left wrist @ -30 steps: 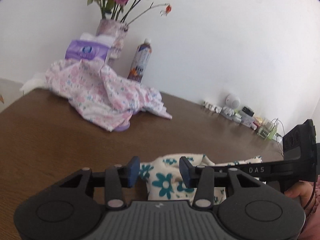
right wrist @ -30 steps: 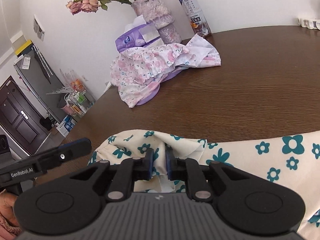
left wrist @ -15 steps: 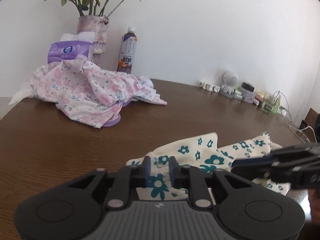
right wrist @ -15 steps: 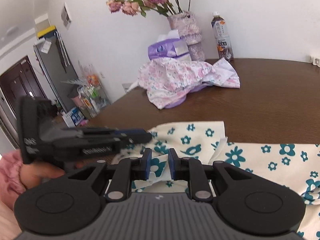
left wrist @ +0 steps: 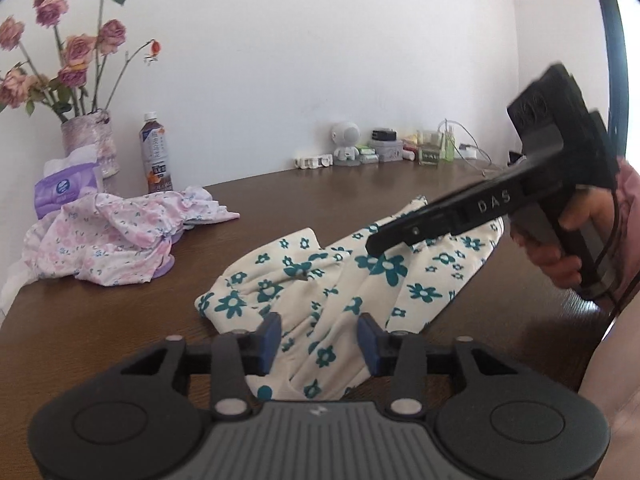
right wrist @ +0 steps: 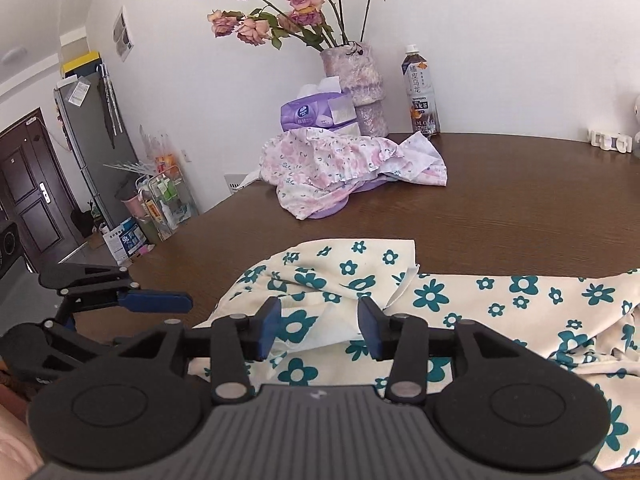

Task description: Fold clothes

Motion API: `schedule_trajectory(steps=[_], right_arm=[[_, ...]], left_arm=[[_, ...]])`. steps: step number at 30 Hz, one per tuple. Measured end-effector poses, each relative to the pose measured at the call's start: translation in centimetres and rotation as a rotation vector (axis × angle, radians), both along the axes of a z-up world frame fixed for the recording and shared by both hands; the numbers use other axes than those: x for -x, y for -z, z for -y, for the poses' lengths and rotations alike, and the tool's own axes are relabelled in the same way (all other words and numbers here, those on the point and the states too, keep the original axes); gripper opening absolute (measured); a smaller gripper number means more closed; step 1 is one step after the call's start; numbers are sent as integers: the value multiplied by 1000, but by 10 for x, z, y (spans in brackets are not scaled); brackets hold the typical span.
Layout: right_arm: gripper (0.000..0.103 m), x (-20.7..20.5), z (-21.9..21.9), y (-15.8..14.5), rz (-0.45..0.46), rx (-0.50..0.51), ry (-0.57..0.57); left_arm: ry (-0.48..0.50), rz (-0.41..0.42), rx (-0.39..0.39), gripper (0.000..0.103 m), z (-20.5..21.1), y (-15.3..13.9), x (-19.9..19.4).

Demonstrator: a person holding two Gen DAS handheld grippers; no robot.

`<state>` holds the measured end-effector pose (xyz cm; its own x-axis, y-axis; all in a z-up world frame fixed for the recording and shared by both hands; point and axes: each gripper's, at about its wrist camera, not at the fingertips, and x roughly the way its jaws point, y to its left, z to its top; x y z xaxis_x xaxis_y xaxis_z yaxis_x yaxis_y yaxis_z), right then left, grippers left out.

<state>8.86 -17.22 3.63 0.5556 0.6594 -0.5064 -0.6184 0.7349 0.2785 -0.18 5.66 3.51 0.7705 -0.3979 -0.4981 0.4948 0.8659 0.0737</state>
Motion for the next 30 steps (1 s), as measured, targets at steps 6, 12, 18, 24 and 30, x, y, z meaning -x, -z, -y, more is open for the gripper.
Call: schedule_trajectory(steps=[6, 12, 18, 24, 30], right_arm=[[45, 7, 0, 12, -83, -25, 7], [47, -5, -2, 36, -197, -83, 9], [26, -19, -26, 43, -301, -124, -76], [8, -19, -24, 21, -238, -172, -79], [9, -14, -15, 22, -184, -108, -43]], left_arm=[[73, 36, -163, 11, 35, 21, -1], [82, 45, -142, 13, 28, 23, 5], [73, 53, -151, 33, 23, 21, 12], [26, 79, -187, 35, 26, 19, 1], [9, 51, -208, 20, 30, 24, -10]])
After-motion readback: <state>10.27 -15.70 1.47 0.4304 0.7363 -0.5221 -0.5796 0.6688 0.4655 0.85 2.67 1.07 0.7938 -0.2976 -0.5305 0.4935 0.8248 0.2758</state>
